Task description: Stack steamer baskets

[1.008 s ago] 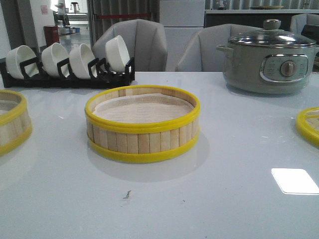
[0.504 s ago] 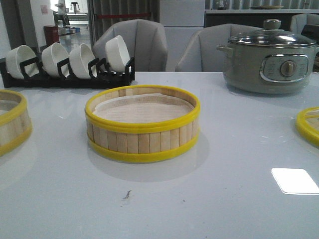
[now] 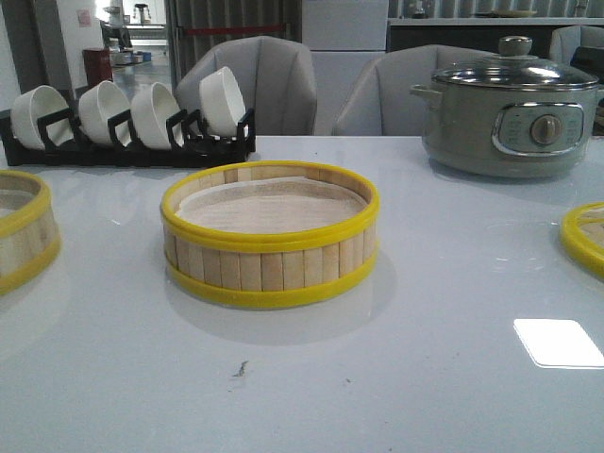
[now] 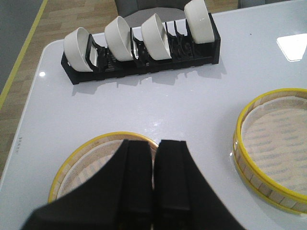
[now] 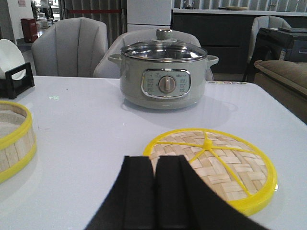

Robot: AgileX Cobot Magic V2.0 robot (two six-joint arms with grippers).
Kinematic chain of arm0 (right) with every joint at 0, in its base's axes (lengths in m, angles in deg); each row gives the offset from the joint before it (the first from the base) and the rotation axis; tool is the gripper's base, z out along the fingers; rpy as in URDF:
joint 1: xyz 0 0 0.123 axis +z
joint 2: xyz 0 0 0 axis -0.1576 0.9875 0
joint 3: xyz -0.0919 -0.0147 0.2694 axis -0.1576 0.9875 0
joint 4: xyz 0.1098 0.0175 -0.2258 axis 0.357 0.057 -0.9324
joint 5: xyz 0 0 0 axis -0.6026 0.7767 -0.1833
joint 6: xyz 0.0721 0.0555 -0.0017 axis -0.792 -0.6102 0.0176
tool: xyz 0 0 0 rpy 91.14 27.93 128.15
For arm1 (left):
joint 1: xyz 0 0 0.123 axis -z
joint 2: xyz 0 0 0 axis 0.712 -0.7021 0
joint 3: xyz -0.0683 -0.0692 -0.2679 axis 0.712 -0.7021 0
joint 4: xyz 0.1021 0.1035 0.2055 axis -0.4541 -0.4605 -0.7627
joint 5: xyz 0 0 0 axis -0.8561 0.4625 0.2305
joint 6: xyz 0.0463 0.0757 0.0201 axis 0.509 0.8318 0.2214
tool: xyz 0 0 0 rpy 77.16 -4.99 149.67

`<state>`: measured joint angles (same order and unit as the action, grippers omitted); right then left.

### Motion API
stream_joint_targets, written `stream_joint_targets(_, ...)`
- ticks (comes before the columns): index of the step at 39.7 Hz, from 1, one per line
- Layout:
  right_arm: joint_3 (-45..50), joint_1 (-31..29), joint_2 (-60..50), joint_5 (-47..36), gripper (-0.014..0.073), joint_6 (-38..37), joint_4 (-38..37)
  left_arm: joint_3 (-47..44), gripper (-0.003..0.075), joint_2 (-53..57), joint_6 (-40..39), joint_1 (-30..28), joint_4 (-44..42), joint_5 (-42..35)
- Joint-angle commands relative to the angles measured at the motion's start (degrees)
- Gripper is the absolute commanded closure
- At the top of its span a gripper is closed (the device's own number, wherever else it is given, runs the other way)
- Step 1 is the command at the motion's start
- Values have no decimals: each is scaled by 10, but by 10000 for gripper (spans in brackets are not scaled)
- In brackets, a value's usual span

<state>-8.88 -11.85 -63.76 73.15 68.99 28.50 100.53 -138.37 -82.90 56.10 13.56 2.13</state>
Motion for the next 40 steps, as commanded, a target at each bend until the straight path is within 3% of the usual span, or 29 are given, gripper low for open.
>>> stream_joint_targets(1, -9, -2, -12, -52, 566, 6, -2, 20, 634, 9, -1, 4, -4, -55)
stream_joint_targets(20, -9, -2, -12, -52, 566, 6, -2, 20, 634, 9, -1, 4, -4, -61)
stream_joint_targets(35, -15, -2, -12, -108, 566, 6, -3, 20, 634, 9, -1, 4, -4, -71)
stream_joint_targets(40, -78, 0, -9, -37, 566, -3, -3, 20, 634, 9, -1, 4, -4, -51)
